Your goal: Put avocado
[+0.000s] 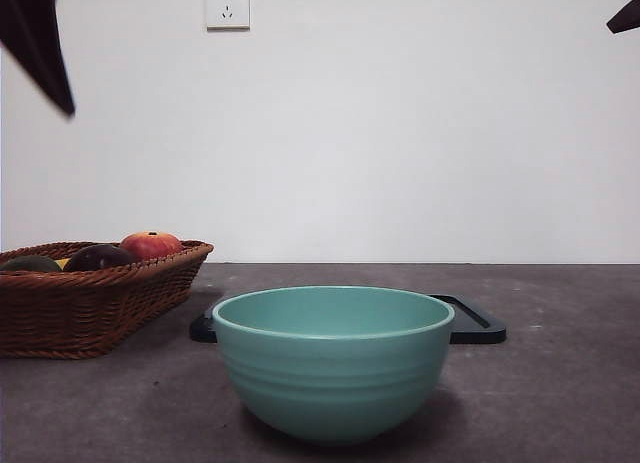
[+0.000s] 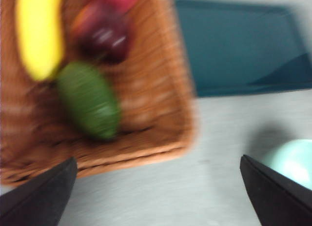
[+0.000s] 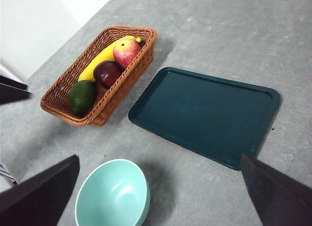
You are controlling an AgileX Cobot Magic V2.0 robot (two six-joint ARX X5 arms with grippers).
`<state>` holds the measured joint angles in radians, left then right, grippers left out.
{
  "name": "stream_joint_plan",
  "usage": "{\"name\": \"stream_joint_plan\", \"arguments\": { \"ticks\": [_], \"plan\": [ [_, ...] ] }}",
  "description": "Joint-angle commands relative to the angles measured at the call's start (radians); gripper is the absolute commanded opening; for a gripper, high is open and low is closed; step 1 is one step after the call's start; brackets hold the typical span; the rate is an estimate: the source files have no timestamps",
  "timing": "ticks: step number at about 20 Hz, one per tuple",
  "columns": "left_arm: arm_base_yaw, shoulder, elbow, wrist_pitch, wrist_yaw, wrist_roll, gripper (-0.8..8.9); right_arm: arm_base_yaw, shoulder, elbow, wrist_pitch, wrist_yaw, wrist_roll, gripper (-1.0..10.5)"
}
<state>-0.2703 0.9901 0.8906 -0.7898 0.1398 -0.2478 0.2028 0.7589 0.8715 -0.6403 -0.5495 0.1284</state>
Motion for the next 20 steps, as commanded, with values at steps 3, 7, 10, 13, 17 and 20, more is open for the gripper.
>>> {"name": "stream_joint_plan", "arguments": {
  "ticks": [3,7,10,13,17,20],
  "plan": [
    [0.023,0.179,0.057,0.015,-0.083,0.027,5.58,0.005,0.004,0.019,0.011,-0.003,-0.002,5.9],
    [0.052,0.331,0.066,0.068,-0.1,0.031,5.57,0.005,0.004,0.019,0.011,-0.003,-0.002,5.9],
    [0.06,0.433,0.066,0.145,-0.099,0.031,5.58,0.005,0.004,0.019,0.011,-0.003,-0.002,5.9],
    [0.06,0.507,0.066,0.234,-0.099,0.029,5.58,0.005,0.004,0.019,0.01,-0.003,-0.002,5.9],
    [0.06,0.572,0.066,0.259,-0.1,0.027,5.56,0.005,0.004,0.019,0.01,-0.003,-0.002,5.9],
    [0.06,0.607,0.066,0.272,-0.12,0.026,5.51,0.005,0.004,0.019,0.01,-0.003,-0.002,5.9]
  ]
}}
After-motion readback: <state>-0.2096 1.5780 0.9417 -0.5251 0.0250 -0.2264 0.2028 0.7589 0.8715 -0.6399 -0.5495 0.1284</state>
